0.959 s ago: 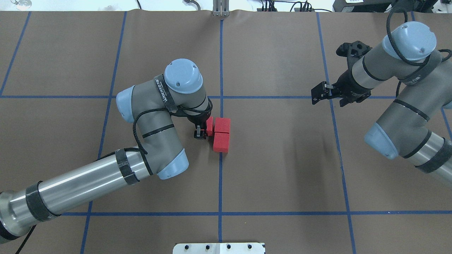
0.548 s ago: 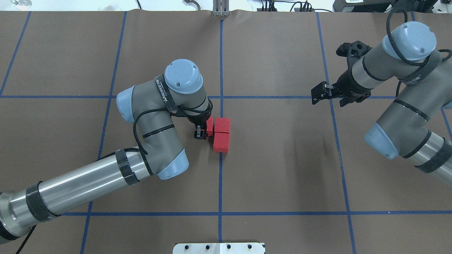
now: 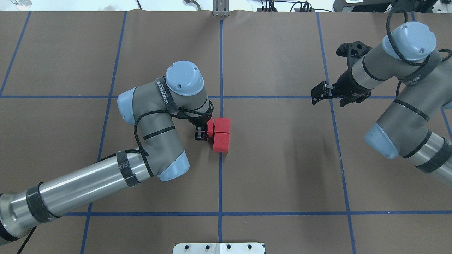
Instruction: Form red blocks into L shape at center
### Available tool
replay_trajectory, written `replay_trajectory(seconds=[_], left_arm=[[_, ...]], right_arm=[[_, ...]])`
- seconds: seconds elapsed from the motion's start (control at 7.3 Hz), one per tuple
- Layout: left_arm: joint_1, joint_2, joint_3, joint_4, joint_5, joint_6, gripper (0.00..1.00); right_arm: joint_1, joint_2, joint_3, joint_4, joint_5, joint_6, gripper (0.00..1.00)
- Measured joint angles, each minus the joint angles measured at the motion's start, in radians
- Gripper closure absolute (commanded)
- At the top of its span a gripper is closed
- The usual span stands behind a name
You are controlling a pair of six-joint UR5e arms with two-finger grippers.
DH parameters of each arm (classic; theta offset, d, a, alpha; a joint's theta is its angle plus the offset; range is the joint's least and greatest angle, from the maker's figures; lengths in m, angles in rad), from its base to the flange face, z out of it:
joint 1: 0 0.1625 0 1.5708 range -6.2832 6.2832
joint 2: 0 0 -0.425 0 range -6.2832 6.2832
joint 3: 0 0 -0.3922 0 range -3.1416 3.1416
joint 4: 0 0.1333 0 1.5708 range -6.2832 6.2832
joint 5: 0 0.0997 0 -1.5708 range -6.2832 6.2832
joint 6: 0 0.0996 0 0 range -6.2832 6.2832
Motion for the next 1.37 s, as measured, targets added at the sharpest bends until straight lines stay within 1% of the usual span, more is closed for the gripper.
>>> replay_trajectory(seconds=[0.96, 1.1, 1.23, 1.37], left_arm=[[0.000, -0.016, 0.026, -0.002, 0.000, 0.003, 1.00], [-0.001, -0.016, 0.026, -0.002, 0.000, 0.003, 0.94], [-0.001, -0.017, 0.026, -0.003, 0.000, 0.003, 0.01], [0.000, -0.017, 0.027, -0.009, 0.000, 0.003, 0.00]], right_arm=[[0.000, 0.000, -0.001, 0.000, 0.000, 0.001, 0.01], [0.000, 0.000, -0.001, 0.000, 0.000, 0.001, 0.01], [0.000, 0.000, -0.001, 0.000, 0.000, 0.001, 0.01], [0.000, 0.000, 0.000, 0.000, 0.000, 0.001, 0.01]])
